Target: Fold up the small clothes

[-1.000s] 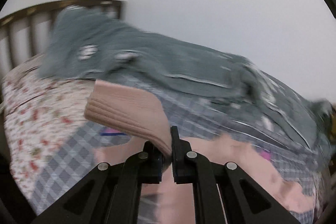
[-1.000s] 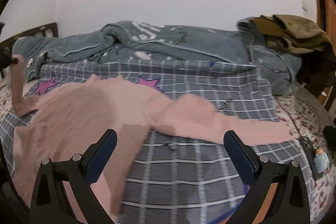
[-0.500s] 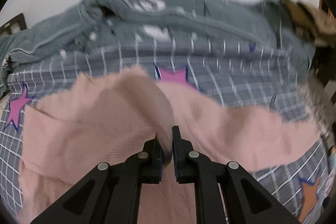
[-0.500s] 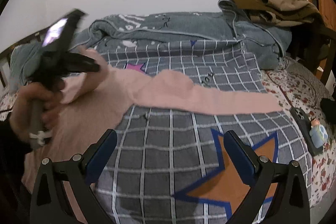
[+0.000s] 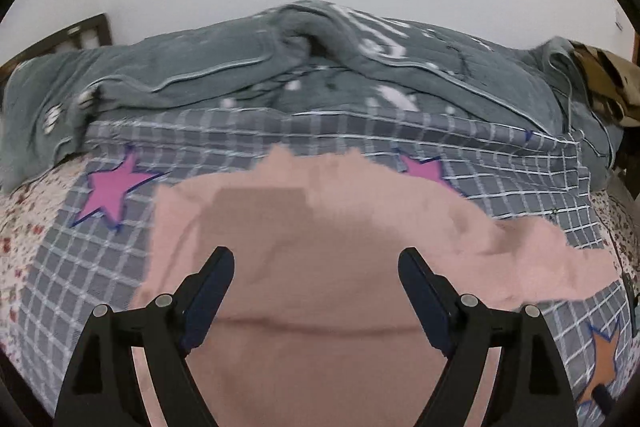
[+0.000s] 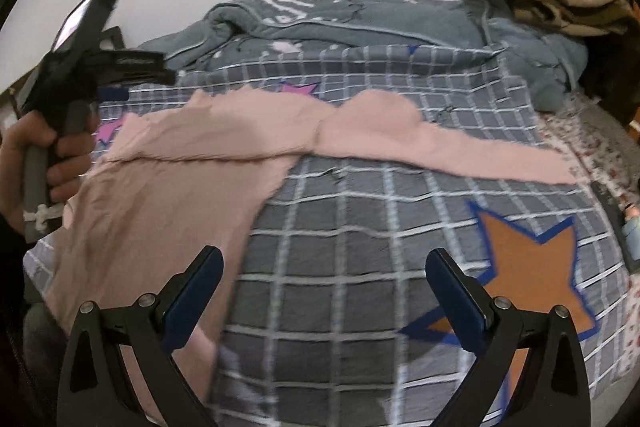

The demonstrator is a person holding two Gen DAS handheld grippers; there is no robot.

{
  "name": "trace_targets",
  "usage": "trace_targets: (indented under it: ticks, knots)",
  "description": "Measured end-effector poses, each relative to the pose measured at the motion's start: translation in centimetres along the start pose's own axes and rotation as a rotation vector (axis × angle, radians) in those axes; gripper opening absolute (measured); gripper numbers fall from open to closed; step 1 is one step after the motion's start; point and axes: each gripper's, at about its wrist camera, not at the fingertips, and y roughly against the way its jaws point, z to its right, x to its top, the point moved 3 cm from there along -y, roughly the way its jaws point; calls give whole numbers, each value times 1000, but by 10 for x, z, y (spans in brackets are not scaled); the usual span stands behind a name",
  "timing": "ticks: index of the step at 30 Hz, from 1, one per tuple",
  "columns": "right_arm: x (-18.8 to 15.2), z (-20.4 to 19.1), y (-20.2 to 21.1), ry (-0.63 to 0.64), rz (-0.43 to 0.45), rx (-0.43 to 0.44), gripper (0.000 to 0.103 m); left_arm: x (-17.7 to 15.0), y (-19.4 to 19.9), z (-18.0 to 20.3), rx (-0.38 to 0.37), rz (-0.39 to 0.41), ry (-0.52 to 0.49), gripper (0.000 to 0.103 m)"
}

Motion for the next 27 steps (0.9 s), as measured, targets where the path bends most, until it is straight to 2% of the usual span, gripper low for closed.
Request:
trace_targets:
  ticks: [3,8,12,13,19,22,24,26,27]
  knots:
    - [-6,-11,3,-12,3,5,91,-21,13,-41,22,-10,24,83]
    - [-16,-28,3,-36,-39,55,81,-62,30,-102,24,-47,76,83]
    - [-26,-42,3,-19,-74,59,66,-99,41,-140,4,-100,133,82]
    - [-29,-46,2,-2,-89,63,63,-108,42,-146,-6,-110,141,82]
    - [-50,-66,3,67,-128,62,62,-156,44,-162,-89,-163,193,79]
    - [-61,-74,0,95,-158,61,62,-169,38,-156,-136,-193,200,74]
    - [-68,-79,-3,113,-163,49,61,-178,30,-149,-153,-219,195,64]
    - [-72,-83,-10,126,-181,42,54,-183,27,-147,-141,-213,205,62]
    - [-73,-84,-13,129,-187,46,50,-184,27,-146,-134,-194,214,56]
